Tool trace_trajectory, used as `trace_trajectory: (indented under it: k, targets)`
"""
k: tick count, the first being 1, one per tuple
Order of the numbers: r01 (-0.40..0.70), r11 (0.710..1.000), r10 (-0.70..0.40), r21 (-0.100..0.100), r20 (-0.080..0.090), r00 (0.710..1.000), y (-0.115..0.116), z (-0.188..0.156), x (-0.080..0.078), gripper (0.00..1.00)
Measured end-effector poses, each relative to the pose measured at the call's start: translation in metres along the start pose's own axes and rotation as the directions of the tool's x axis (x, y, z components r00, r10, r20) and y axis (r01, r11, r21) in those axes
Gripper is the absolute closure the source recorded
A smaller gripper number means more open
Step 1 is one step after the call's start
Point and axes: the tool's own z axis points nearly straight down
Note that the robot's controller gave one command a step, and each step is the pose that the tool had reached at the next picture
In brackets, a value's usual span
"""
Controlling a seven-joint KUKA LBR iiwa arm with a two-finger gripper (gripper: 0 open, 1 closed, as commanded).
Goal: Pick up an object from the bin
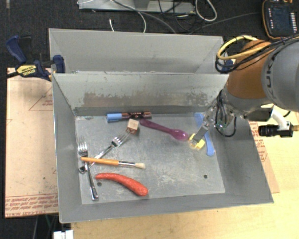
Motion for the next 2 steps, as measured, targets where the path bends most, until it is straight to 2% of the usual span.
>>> trace_trajectory:
  k: [1,2]
  targets:
    - [-0.088,0.996,0.088,-0.005,0.013,0.996,-0.0001,0.0569,0.0117,0.0]
    - [-0.161,0.987,0.162,-0.011,0.011,0.987,-0.0073,0.0554,0.006,1.0]
